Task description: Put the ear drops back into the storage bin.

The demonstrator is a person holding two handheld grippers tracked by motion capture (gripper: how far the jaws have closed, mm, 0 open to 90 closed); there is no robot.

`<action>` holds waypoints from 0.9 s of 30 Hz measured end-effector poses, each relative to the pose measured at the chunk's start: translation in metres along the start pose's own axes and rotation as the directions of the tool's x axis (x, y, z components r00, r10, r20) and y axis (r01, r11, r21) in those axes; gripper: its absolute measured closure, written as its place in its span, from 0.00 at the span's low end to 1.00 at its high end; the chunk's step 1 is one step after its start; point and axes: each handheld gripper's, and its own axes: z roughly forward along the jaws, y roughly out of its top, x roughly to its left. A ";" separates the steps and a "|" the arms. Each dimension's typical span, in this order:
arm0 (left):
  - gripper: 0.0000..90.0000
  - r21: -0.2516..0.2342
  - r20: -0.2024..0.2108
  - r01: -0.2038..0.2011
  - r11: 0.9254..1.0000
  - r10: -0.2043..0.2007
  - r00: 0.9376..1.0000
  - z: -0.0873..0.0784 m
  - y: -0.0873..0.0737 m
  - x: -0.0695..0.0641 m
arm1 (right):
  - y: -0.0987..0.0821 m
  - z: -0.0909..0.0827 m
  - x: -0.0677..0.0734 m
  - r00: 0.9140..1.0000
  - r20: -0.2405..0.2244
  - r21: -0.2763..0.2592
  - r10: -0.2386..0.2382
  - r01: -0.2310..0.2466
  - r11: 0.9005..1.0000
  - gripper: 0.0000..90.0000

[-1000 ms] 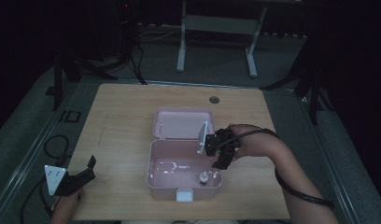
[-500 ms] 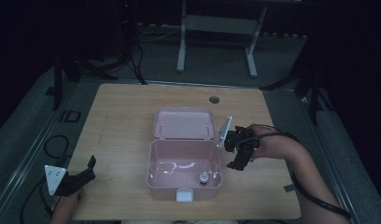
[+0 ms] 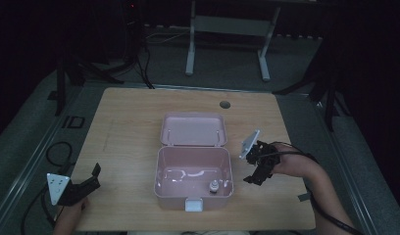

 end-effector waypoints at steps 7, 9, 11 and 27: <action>0.03 -0.001 0.000 0.000 1.000 0.000 1.000 0.000 0.000 0.000 | -0.029 0.037 -0.004 0.996 0.029 -0.036 0.088 -0.087 0.996 0.15; 0.03 -0.001 0.000 0.000 1.000 0.000 1.000 0.000 0.000 0.000 | -0.036 0.045 -0.005 0.994 0.043 -0.039 0.102 -0.100 0.994 0.15; 0.03 -0.001 -0.001 0.000 1.000 0.000 1.000 0.000 0.000 0.000 | -0.043 0.052 -0.006 0.991 0.048 -0.045 0.124 -0.122 0.992 0.15; 0.03 -0.001 -0.001 0.000 1.000 0.000 1.000 0.000 0.000 0.000 | -0.094 0.066 0.000 0.942 0.140 -0.169 0.307 -0.282 0.944 0.15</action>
